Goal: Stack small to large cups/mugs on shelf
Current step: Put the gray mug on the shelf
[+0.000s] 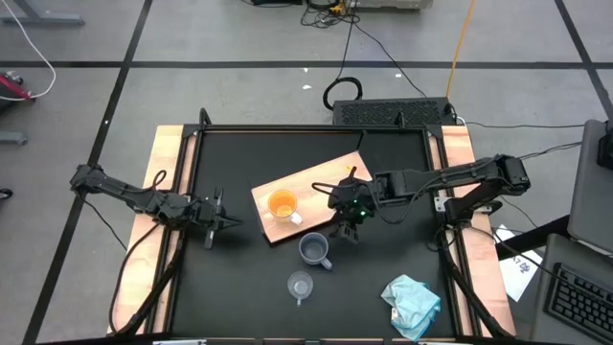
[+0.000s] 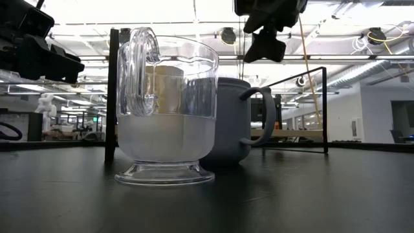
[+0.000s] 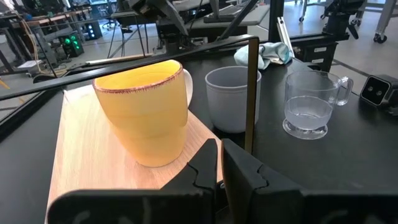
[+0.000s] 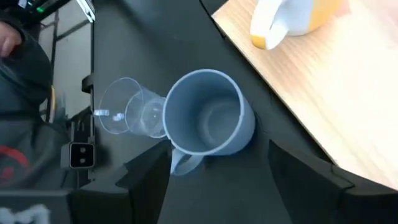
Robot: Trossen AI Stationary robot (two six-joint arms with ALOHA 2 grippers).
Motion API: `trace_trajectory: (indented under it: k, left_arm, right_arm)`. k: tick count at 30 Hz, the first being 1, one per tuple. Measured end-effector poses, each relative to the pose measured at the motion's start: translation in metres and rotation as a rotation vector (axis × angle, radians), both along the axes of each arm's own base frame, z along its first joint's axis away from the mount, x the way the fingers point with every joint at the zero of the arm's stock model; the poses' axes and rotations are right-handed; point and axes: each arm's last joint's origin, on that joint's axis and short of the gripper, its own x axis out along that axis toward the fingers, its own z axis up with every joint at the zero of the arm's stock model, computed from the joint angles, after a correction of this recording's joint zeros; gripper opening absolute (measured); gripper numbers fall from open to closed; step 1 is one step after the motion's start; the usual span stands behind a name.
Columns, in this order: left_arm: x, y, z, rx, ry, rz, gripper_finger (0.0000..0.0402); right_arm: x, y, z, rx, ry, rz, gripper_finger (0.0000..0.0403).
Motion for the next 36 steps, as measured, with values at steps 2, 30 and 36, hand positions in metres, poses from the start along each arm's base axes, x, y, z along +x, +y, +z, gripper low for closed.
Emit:
trace_trajectory:
  k: [2,30,36]
  left_arm:
    - [0.0,0.0,0.0,0.0,-0.001,0.0,0.0026]
    - [0.0,-0.001,-0.001,-0.004,0.009,-0.019,0.0026]
    - [0.0,0.0,-0.001,-0.001,0.016,-0.019,0.0026]
  right_arm:
    - [0.004,0.0,0.003,-0.033,0.021,-0.001,0.0257]
    - [0.074,0.009,-0.015,-0.172,0.315,0.048,0.0245]
    - [0.077,0.021,-0.018,-0.163,0.299,0.057,0.0245]
